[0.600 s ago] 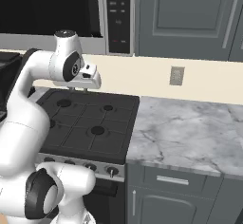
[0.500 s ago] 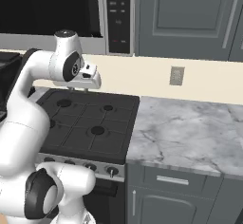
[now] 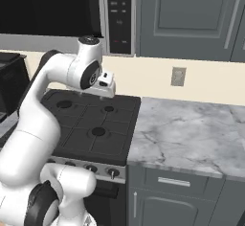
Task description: Take the pizza cutter from the drawer on the right and place it on the dining counter for cutting.
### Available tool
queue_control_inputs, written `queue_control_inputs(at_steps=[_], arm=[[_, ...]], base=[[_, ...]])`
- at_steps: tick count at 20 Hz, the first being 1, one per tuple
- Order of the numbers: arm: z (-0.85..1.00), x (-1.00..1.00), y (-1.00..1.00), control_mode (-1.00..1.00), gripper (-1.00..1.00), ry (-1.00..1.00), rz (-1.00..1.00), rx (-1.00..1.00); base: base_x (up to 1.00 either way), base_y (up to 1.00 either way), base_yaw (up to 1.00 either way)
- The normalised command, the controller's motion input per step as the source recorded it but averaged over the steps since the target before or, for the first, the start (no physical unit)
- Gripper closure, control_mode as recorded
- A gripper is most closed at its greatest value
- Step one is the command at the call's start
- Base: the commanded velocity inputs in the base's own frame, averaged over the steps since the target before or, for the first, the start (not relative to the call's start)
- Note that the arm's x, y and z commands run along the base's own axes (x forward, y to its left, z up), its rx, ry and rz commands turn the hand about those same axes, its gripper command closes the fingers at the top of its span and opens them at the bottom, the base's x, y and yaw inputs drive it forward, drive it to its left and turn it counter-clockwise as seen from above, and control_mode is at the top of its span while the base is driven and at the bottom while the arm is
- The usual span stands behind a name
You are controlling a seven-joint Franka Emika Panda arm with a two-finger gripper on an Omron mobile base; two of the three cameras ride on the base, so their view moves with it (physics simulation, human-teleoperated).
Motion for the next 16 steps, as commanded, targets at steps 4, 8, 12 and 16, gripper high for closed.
queue_control_inputs(at_steps=[4,8,12,16], arm=[[-0.15,-0.23,-0.59,-1.00,-1.00,0.00,-0.07,0.18],[-0.15,-0.24,-0.50,-1.00,-1.00,0.00,-0.13,0.19],[-0.06,-0.16,-0.40,-1.00,-1.00,0.00,-0.18,0.20],[-0.19,-0.28,-0.39,-1.00,-1.00,0.00,-0.20,0.20]], base=[[0.00,0.00,0.00],[0.00,0.00,0.00],[0.00,0.00,0.00],[0.00,0.00,0.00]])
